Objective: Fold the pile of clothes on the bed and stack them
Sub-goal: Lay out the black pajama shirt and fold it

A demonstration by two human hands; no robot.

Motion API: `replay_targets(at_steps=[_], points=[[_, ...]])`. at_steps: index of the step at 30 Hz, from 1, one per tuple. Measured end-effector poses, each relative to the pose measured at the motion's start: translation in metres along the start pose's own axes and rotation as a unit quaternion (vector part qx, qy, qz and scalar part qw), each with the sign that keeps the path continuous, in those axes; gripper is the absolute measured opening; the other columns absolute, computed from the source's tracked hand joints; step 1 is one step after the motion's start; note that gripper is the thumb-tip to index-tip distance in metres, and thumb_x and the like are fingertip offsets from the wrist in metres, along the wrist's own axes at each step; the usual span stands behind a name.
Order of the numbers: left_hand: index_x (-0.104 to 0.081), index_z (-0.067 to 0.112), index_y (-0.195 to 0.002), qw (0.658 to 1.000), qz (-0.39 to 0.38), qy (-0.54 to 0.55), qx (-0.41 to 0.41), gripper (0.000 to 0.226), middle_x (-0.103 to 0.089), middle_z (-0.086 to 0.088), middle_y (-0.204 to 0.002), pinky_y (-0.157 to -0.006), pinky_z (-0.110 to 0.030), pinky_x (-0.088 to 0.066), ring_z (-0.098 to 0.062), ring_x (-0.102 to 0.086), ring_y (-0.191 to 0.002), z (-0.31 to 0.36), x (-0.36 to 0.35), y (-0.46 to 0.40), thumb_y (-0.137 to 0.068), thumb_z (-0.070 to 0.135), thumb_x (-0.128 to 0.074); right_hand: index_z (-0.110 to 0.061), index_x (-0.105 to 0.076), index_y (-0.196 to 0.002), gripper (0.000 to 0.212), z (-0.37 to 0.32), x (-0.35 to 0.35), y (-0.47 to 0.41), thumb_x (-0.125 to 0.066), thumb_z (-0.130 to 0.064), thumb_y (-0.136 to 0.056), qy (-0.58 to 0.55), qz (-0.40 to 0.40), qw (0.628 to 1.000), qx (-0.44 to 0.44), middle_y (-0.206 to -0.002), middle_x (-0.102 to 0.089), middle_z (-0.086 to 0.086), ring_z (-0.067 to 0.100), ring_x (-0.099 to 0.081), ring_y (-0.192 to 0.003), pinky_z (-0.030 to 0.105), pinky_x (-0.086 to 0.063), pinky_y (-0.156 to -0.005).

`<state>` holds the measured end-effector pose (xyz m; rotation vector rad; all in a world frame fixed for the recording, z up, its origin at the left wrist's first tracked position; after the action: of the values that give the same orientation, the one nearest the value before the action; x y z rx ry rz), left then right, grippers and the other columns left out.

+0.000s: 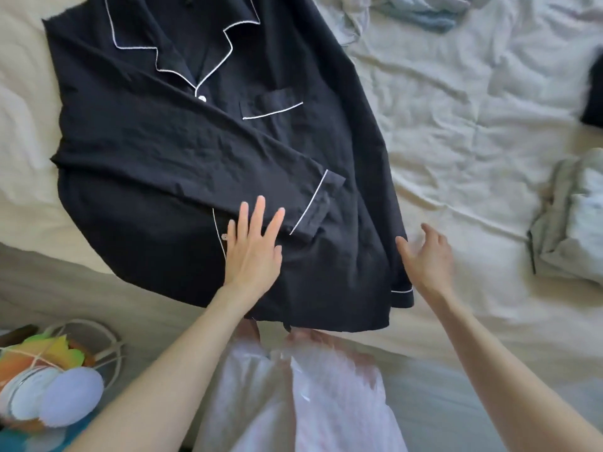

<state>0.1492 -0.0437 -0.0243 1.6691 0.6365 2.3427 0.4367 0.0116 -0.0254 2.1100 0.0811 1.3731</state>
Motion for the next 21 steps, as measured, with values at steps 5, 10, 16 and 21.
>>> replay_targets(at_steps=[5, 10, 16, 21], points=[[-0.008, 0.027, -0.151, 0.983, -0.173, -0.043, -0.045, 0.06, 0.009, 0.0, -0.159, -0.115, -0.052, -0.005, -0.026, 0.01, -0.145, 0.043, -0.033, -0.02, -0.099, 0.031, -0.038, -0.012, -0.059, -0.086, 0.027, 0.028, -0.019, -0.004, -0.057, -0.04, -0.085, 0.036, -0.114, 0.991, -0.051, -0.083, -0.062, 0.002, 0.026, -0.06, -0.083, 0.029, -0.041, -0.058], [-0.011, 0.029, -0.15, 0.974, -0.22, -0.037, -0.03, 0.058, 0.005, 0.005, -0.159, -0.116, -0.05, -0.008, -0.02, 0.006, -0.146, 0.038, -0.034, -0.029, -0.099, 0.029, -0.038, -0.011, -0.048, -0.08, 0.02, 0.043, 0.012, -0.021, -0.052, -0.028, -0.091, -0.165, -0.051, 0.981, -0.093, -0.072, -0.051, -0.002, 0.021, -0.05, -0.072, 0.031, -0.034, -0.056], [-0.035, 0.023, -0.142, 0.997, -0.056, -0.044, -0.041, 0.048, -0.021, -0.007, -0.154, -0.114, -0.044, -0.014, -0.023, -0.015, -0.143, 0.062, -0.007, -0.03, -0.096, 0.03, -0.046, -0.014, -0.05, -0.109, 0.021, 0.038, 0.086, -0.054, -0.048, -0.027, -0.093, -0.251, 0.154, 0.951, -0.093, -0.097, -0.057, 0.0, 0.021, -0.053, -0.099, 0.027, -0.036, -0.079], [-0.052, 0.014, -0.133, 0.987, 0.005, -0.002, -0.159, 0.038, -0.035, -0.011, -0.149, -0.111, -0.038, -0.023, -0.029, -0.024, -0.141, 0.106, -0.001, -0.038, -0.095, 0.01, -0.047, -0.008, -0.059, -0.107, 0.02, 0.017, 0.074, -0.035, -0.055, -0.021, -0.091, -0.131, 0.145, 0.979, 0.059, -0.108, -0.054, 0.01, 0.028, -0.054, -0.1, 0.032, -0.041, -0.085]])
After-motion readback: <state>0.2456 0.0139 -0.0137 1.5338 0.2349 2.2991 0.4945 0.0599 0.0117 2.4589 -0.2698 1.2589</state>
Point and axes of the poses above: each hand's wrist, its own y-axis away from the middle knuckle, its own x-axis out of the back of the hand, z = x × y, the point moved 5 cm from there along -y, towards the middle knuckle
